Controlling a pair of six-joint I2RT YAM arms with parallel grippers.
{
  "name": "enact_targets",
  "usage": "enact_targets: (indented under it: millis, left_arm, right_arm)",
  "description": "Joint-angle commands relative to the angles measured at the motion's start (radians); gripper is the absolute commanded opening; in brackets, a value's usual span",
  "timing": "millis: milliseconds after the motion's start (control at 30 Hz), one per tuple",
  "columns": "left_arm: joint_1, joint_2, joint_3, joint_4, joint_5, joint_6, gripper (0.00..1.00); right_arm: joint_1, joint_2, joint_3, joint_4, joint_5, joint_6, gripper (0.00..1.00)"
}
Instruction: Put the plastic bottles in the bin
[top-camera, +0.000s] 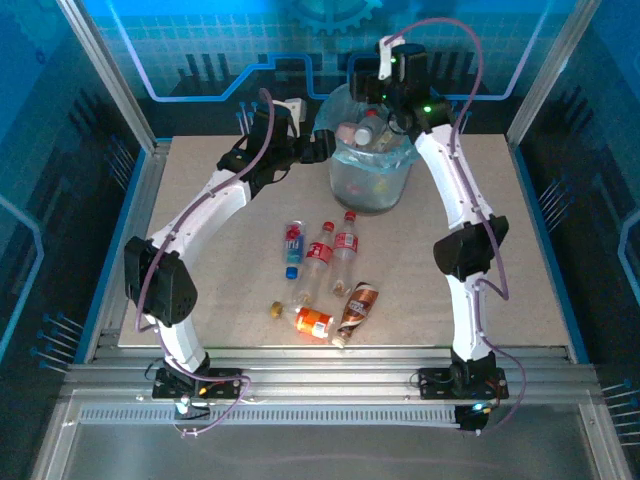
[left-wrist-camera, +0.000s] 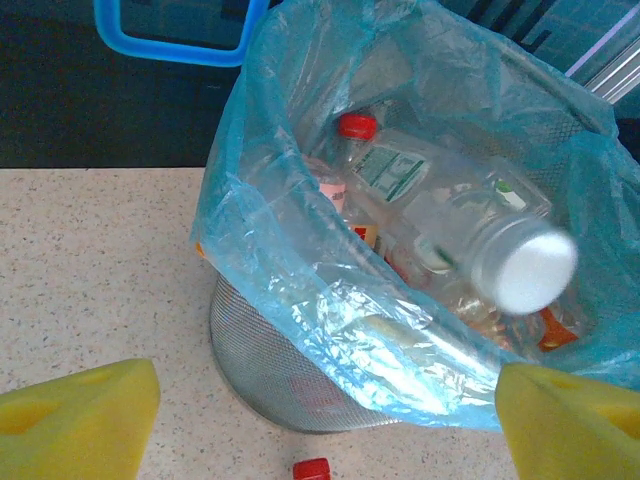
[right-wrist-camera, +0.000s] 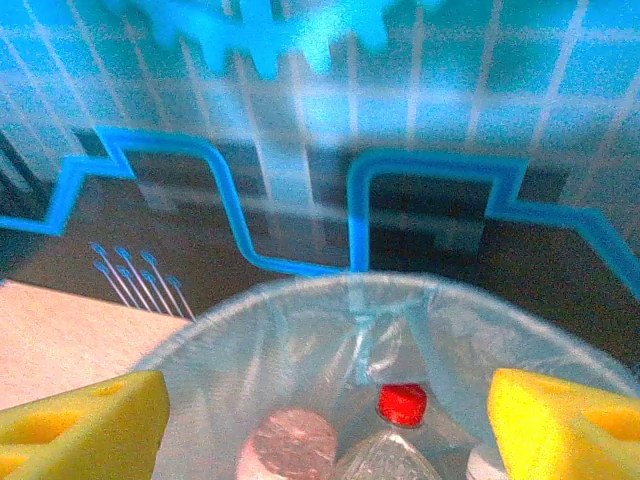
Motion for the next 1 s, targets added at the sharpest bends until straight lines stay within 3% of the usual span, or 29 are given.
enact_targets:
  millis: [0,133,267,500,767,967]
  left_arm:
    - [0.006,-0.05,-0.021,0.016,-0.013,0.005,0.88]
    - [0.005,-0.053,-0.029,0.011,-0.015,0.006,0.88]
    - [0.006,-0.062,-0.039,0.015,-0.019,0.008,0.88]
    - [0.006,-0.079,-0.033,0.005,-0.017,0.008,0.88]
    - [0.005,-0.167,-0.062,-0.031,-0.015,0.004,0.87]
    - [-0.008,-0.289,-0.136,-0.126,0.001,0.01,0.86]
  right_arm:
    - [0.0,-0.038,-0.037,0.044,-0.023,0.031,0.74]
    - [-0.006,-0.008,-0.024,-0.029,-0.066,0.054,0.59]
    - [-0.007,0.01,-0.052,-0.075,-0.121,0.066,0.51]
    - [-0.008,0.037,-0.016,-0.149,-0.156,0.097,0.51]
    - [0.01,-0.047,0.061,-0.17,-0.152,0.108,0.54]
    - [0.08,-0.213,-0.089,-0.205,-0.143,0.076,0.6]
